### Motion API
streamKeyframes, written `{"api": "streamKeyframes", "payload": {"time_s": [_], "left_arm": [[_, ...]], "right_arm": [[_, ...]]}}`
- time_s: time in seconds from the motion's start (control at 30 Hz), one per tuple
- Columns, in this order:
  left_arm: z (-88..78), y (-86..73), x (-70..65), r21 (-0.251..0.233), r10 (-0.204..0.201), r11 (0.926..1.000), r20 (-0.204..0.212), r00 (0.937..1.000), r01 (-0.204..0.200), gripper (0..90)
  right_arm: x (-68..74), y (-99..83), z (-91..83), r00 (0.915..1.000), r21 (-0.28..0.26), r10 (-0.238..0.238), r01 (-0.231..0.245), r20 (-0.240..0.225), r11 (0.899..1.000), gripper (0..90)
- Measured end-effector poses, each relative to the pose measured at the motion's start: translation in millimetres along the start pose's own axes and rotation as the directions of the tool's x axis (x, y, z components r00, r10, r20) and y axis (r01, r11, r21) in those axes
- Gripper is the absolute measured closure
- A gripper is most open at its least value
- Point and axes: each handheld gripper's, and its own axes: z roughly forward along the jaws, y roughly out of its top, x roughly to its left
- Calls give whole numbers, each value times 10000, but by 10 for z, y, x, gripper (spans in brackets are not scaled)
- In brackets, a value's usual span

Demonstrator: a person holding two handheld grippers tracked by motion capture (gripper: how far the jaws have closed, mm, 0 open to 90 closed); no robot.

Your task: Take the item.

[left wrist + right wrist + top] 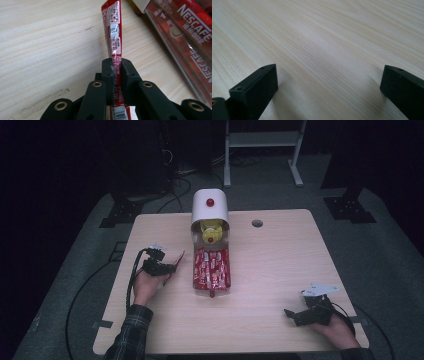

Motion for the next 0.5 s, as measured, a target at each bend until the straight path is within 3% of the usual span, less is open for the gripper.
{"api": "streamKeyframes", "payload": {"time_s": [0.5], "left_arm": [[47,-10,-12,156,85,9998,-121,9999,-83,786]], "right_arm": [[1,-1,-1,10000,2,-8,8,-4,10000,3]]}}
